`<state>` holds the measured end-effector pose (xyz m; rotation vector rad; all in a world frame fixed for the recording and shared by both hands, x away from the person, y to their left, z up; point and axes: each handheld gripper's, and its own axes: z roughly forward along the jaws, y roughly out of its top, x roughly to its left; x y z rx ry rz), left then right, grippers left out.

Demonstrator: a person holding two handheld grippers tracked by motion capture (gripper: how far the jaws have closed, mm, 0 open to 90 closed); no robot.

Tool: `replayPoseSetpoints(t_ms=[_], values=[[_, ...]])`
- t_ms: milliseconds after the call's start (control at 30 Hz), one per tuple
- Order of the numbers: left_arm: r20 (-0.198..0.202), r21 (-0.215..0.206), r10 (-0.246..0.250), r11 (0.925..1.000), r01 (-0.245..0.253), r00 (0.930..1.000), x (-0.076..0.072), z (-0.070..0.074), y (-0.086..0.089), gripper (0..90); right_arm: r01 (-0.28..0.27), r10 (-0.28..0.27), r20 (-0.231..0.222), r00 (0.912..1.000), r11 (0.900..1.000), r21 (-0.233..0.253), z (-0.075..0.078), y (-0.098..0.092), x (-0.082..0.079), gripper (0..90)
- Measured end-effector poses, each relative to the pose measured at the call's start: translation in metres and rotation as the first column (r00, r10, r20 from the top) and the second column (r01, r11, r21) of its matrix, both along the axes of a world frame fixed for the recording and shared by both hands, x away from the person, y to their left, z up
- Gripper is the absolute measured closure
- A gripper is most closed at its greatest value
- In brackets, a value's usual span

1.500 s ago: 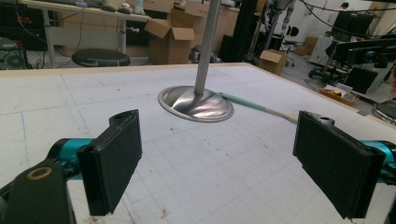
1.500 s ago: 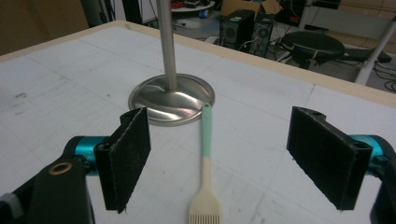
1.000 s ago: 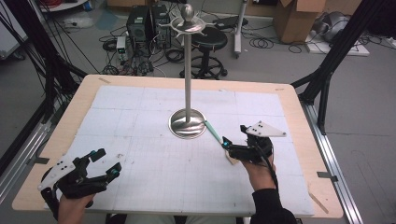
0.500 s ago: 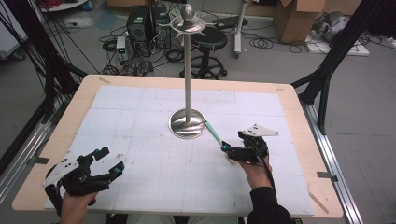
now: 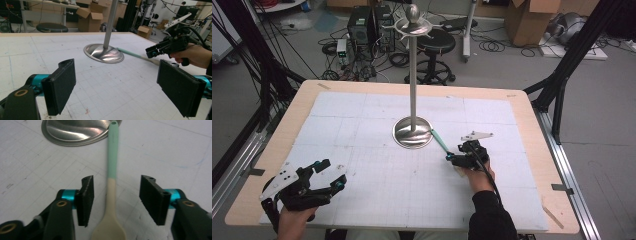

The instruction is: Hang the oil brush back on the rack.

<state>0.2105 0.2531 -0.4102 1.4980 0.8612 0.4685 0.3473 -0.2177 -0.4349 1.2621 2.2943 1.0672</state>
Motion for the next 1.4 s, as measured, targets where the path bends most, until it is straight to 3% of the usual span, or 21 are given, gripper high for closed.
replayPoseSetpoints(t_ms=[167,233,333,500,567,900,933,1067,1400], values=[[-0.004,-0.001,0.002,1.0,-0.002,1.0,0.0,0.0,0.001,15.9,-0.028,0.027,-0.031,0.9991,0.999,-0.031,-0.005,0.003,0.001,55.9],[-0.004,-0.001,0.003,1.0,-0.003,1.0,0.0,0.0,0.001,15.9,-0.032,0.031,-0.033,0.999,0.999,-0.042,-0.006,0.004,0.002,56.9],[-0.005,0.001,0.005,1.0,-0.005,1.0,-0.001,0.0,0.001,15.9,-0.014,0.013,-0.024,0.9996,0.997,-0.078,-0.005,0.005,0.0,66.9],[-0.01,0.008,0.002,1.0,-0.002,0.9999,0.0,-0.001,0.0,15.9,-0.02,0.019,-0.022,0.9996,0.996,-0.09,-0.004,0.006,0.0,71.6],[-0.011,0.007,0.003,1.0,-0.003,0.9999,0.0,-0.001,-0.001,15.9,-0.036,0.033,-0.028,0.9991,0.995,-0.089,-0.004,0.008,-0.001,80.7],[-0.014,0.006,-0.004,1.0,0.004,0.9999,0.0,-0.002,-0.001,16.2,-0.014,0.012,-0.029,0.9995,0.996,-0.085,-0.002,0.006,-0.004,82.5],[-0.015,0.007,-0.006,1.0,0.006,0.9999,0.0,-0.002,-0.001,16.2,-0.001,0.0,-0.027,0.9996,0.999,-0.05,0.001,0.004,-0.005,82.6],[-0.015,0.008,-0.008,0.9999,0.008,0.9999,0.0,-0.002,-0.002,16.2,-0.001,0.001,-0.001,1.0,1.0,-0.006,0.009,-0.002,-0.01,82.7],[-0.021,0.007,-0.01,0.9999,0.01,0.9997,0.0,-0.002,-0.003,16.4,-0.043,0.039,0.071,0.9967,0.997,0.063,0.026,-0.006,-0.029,82.8]])
